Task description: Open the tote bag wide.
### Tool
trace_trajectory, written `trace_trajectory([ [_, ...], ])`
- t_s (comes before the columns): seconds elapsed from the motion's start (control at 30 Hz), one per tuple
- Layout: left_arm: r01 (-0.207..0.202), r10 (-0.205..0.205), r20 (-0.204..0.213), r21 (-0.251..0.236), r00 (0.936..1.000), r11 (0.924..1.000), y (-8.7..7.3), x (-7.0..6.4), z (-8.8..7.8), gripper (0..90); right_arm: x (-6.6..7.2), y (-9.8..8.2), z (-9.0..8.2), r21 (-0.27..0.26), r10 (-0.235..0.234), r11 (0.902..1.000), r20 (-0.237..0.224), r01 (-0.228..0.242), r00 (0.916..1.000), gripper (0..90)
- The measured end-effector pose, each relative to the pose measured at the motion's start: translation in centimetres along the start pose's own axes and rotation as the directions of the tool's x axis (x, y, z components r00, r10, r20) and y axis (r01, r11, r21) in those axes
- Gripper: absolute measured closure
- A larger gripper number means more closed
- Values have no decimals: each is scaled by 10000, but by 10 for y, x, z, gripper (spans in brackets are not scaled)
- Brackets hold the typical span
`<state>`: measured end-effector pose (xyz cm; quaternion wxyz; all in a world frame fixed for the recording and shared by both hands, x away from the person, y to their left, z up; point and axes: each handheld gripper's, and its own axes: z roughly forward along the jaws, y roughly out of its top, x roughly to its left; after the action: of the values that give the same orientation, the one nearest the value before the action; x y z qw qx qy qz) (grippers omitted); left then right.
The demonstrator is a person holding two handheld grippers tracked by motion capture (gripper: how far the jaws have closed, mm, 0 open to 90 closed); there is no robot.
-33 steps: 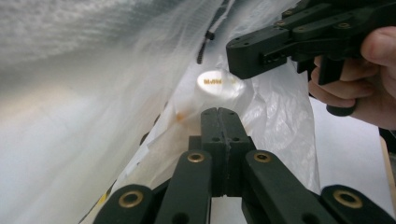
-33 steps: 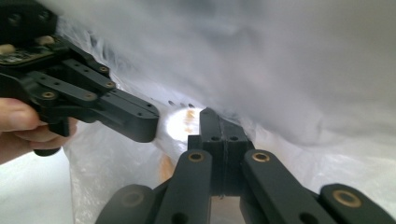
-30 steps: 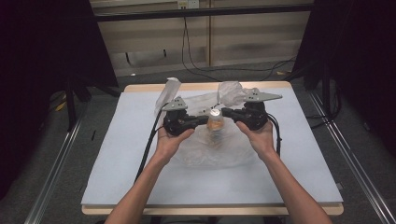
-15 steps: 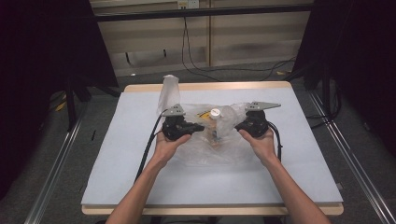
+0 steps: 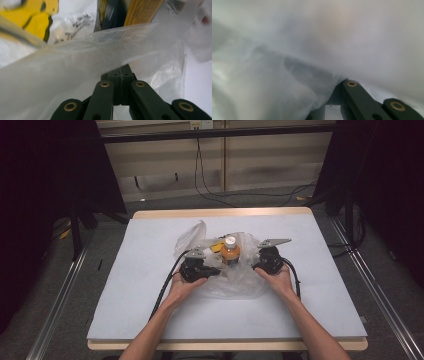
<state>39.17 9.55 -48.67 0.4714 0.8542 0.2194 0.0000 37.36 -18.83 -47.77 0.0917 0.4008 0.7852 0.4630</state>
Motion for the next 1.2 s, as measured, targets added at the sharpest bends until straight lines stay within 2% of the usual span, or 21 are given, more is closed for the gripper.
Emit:
trace_trajectory([
  [0.1,-28,29,-26,250,10000,9997,-1,0,2,900,-3,-3,2,127,76,9999,-48,-76,10000,900],
  [0.17,-136,144,-158,478,9998,9988,-1,-3,4,900,-3,-4,5,401,-29,9992,89,25,10000,900],
  [0.2,-225,237,-164,695,9996,9973,-1,-4,5,900,-3,-6,7,708,-57,9975,39,54,10000,900],
  [0.27,-294,316,-202,1033,9993,9942,-1,-6,7,900,-2,-9,11,1246,-182,9921,255,149,9995,900],
  [0.3,-287,306,-176,1020,9994,9944,-1,-6,8,900,-3,-9,10,1218,15,9925,203,-40,9998,900],
  [0.37,-65,78,-124,997,9999,9950,-2,-6,7,900,-3,-9,10,1296,-37,9916,230,7,9997,900],
  [0.47,-259,297,-270,1329,9992,9908,-1,-6,2,900,0,-11,8,1206,-164,9926,211,137,9996,900],
  [0.5,-250,306,-413,1297,9987,9912,-2,-7,0,900,0,-12,7,1150,-240,9931,189,217,9995,900],
  [0.53,-300,343,-338,1213,9988,9922,-1,-7,-3,900,1,-12,4,989,-292,9947,140,277,9995,900],
  [0.57,-252,273,-221,925,9994,9954,0,-7,-5,900,1,-11,1,805,-217,9965,52,213,9998,900],
  [0.63,-142,157,-199,754,9997,9971,3,-10,-12,900,2,-8,-8,387,-177,9991,-46,179,9998,900],
  [0.67,-265,281,-216,680,9994,9973,4,-12,-16,900,3,-6,-13,239,-241,9994,-96,243,9997,900],
  [0.7,-393,420,-314,806,9986,9960,7,-15,-21,900,4,-5,-18,112,-207,9997,-102,208,9997,900],
  [0.73,-382,401,-277,658,9988,9971,7,-17,-24,900,6,-5,-23,-23,-211,9998,-170,211,9996,900],
  [0.77,-336,351,-306,493,9989,9982,8,-20,-27,900,8,-5,-27,-104,-227,9997,-252,225,9994,900],
  [0.93,-648,650,-167,69,9977,9979,7,-32,-43,900,22,-4,-46,-273,-499,9984,-249,492,9984,900],
  [1.03,-778,777,-180,-45,9968,9970,9,-36,-49,900,27,-3,-58,-509,-536,9974,-320,520,9980,900],
  [1.2,-844,836,-153,-614,9964,9945,14,-41,-61,900,32,-4,-78,-709,-732,9949,-225,714,9971,900],
])
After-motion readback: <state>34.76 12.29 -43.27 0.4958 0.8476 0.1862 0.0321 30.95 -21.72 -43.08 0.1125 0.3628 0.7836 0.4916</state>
